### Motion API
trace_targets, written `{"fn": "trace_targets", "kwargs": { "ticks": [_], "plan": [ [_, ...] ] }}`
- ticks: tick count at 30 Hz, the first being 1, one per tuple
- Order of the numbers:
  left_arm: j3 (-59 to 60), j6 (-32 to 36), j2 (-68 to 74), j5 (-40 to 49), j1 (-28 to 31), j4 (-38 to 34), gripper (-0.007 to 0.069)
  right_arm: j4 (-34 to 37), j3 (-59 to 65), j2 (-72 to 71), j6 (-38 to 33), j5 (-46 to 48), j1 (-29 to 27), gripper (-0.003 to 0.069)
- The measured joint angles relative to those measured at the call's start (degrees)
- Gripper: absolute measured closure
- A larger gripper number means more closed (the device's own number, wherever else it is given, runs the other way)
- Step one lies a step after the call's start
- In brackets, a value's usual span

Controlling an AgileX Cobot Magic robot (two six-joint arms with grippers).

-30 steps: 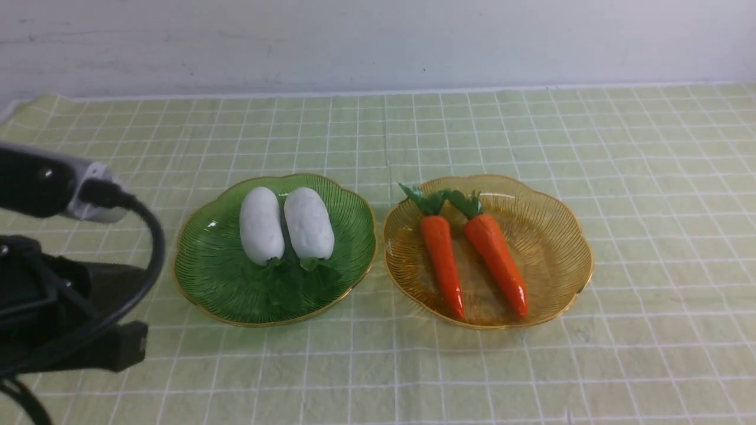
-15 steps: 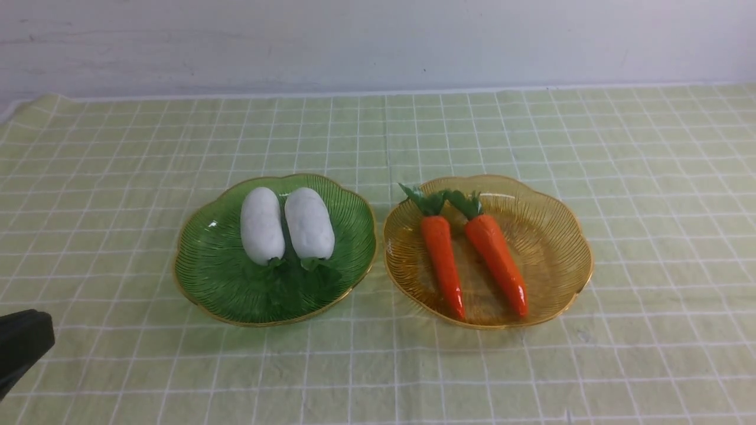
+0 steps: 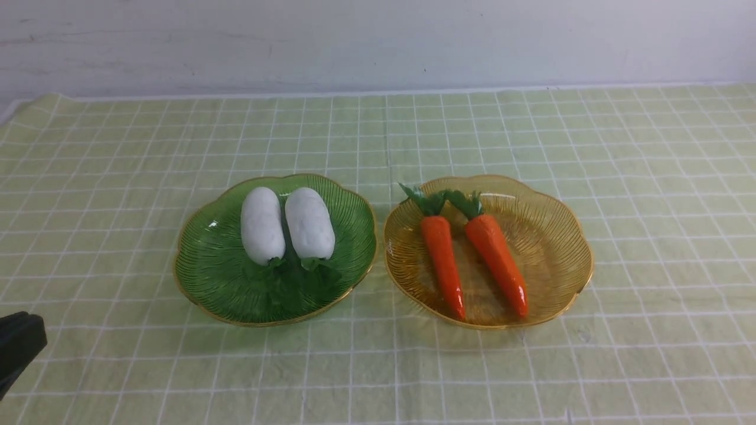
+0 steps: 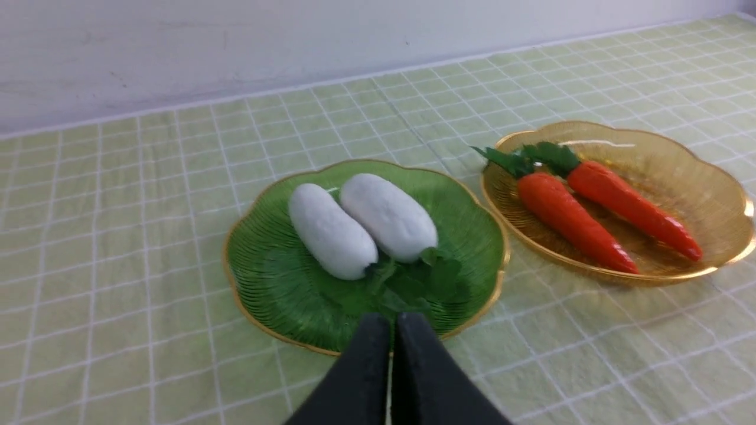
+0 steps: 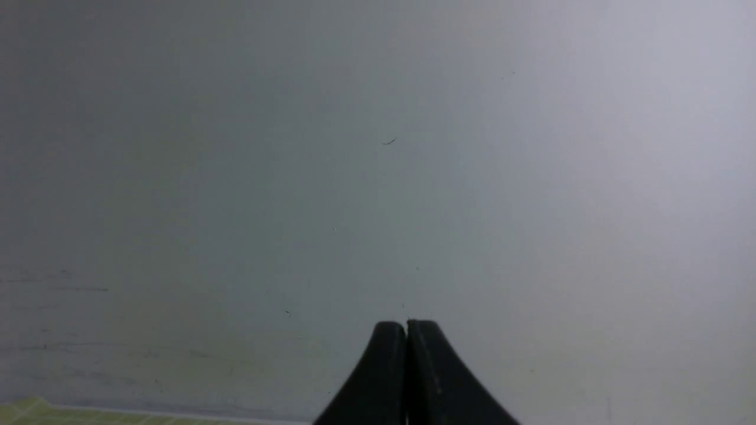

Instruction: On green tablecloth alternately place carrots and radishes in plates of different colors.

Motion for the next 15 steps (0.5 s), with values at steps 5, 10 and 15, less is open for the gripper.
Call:
{"fn": "trace_targets", "kwargs": {
  "ticks": [5, 10, 15],
  "plan": [
    [12.25, 3.6, -7.88, -6.92, 6.89, -0.35, 0.0632, 0.14, 0.0, 0.0, 0.0, 0.09, 0.0, 0.0673],
    [25.36, 4.75, -14.76, -11.29, 13.28, -1.21, 0.0632, 0.19, 0.0, 0.0, 0.0, 0.4, 0.0, 0.0673],
    [27.08, 4.95, -15.2, -9.13, 13.93, -1.21, 0.0632, 0.19, 0.0, -0.04, 0.0, 0.47, 0.0, 0.0673]
  ]
}}
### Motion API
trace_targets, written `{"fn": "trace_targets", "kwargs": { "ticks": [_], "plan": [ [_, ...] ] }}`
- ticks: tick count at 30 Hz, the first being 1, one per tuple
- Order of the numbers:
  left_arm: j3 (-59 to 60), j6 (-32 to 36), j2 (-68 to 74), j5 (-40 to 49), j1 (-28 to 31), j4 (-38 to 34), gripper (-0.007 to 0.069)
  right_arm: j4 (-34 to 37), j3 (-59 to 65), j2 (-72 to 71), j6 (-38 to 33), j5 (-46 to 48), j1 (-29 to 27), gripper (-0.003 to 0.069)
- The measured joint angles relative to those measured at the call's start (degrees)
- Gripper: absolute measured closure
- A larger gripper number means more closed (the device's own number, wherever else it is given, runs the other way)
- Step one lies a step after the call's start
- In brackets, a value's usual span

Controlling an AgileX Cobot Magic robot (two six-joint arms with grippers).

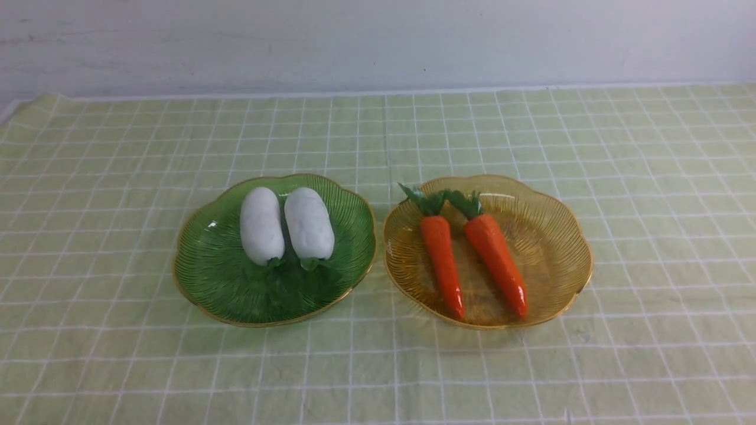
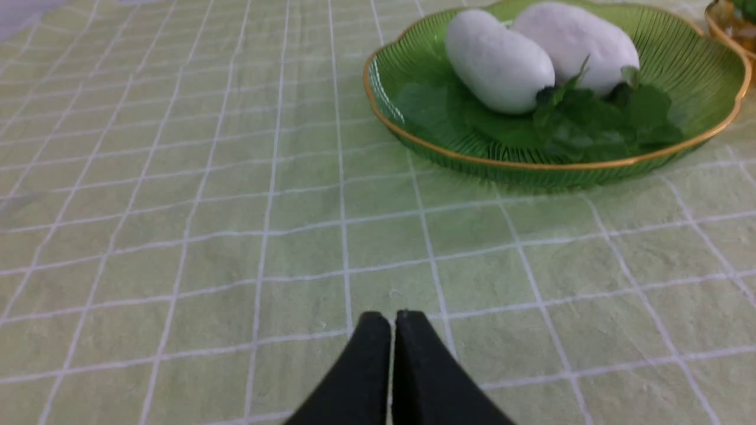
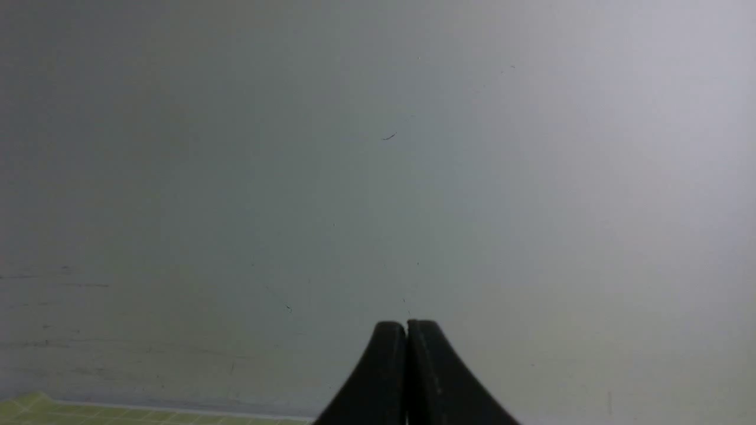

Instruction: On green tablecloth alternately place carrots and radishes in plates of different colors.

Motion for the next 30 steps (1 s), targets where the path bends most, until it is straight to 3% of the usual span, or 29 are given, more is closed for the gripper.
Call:
{"fn": "trace_targets", "kwargs": {
  "ticks": [30],
  "plan": [
    [0.0, 0.0, 0.01, -0.06, -0.13, 0.0, 0.0632, -2.04, 0.06, 0.0, -1.97, 0.36, 0.0, 0.0673]
  ]
}}
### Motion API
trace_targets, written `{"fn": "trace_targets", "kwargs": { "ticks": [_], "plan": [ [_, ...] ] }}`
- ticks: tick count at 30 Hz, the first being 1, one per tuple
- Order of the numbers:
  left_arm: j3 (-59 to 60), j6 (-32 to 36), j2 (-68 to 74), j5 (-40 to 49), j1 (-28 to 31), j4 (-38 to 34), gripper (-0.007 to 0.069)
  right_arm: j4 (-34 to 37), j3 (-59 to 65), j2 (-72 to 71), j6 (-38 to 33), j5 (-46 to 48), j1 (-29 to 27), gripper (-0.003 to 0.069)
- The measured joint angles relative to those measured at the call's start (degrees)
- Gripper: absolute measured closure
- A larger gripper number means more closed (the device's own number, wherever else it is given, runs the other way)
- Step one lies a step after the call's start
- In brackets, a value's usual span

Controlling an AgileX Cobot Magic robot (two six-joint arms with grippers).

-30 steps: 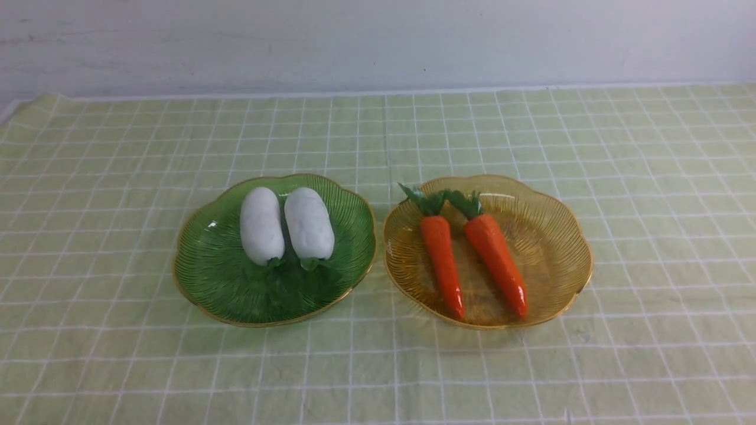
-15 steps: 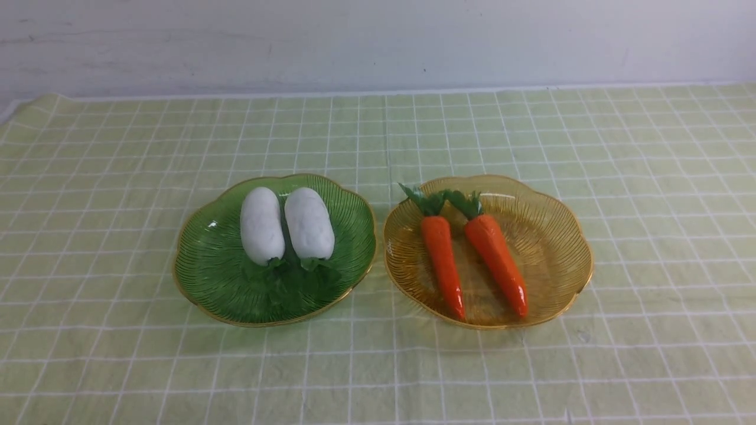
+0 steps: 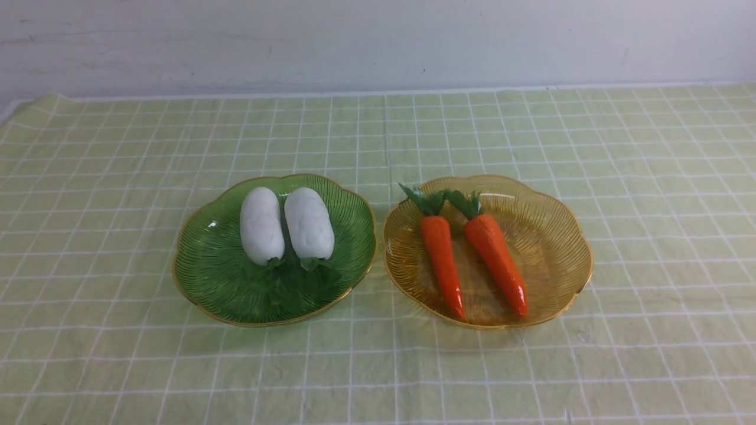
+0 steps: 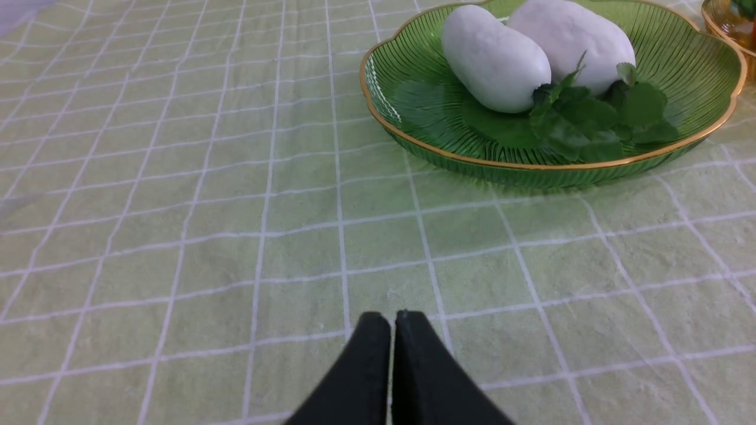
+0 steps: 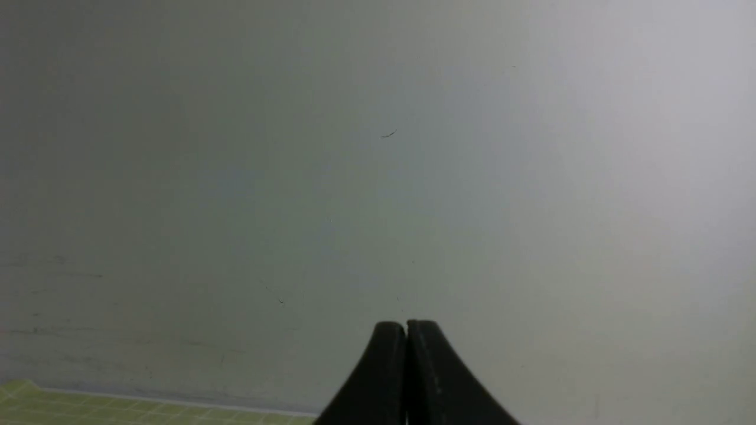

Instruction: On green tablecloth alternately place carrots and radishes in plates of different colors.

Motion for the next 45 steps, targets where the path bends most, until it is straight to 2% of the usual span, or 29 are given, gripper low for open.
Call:
{"fn": "trace_targets", "kwargs": {
  "ticks": [4, 7, 11, 14, 21, 45],
  "plan": [
    [0.0, 0.0, 0.0, 0.0, 0.0, 0.0, 0.0632, -5.21, 1.3, -0.07, -2.92, 2.68, -0.95, 0.0673],
    [0.0, 0.0, 0.0, 0.0, 0.0, 0.0, 0.0632, -10.18, 5.84, -0.07, -3.3, 6.06, -5.11, 0.0673],
    [0.0, 0.0, 0.0, 0.0, 0.0, 0.0, 0.0632, -11.53, 12.31, -0.07, -0.15, 8.37, -8.81, 0.0673],
    [0.0, 0.0, 0.0, 0.02, 0.0, 0.0, 0.0632, -11.81, 17.5, -0.02, 5.15, 12.74, -10.86, 0.0673],
    [0.0, 0.0, 0.0, 0.02, 0.0, 0.0, 0.0632, -12.14, 17.45, 0.03, 8.03, 13.35, -11.37, 0.0673],
    [0.0, -0.06, 0.0, 0.02, 0.0, 0.0, 0.0632, -12.19, 17.45, 0.03, 8.85, 13.42, -11.38, 0.0673]
  ]
}}
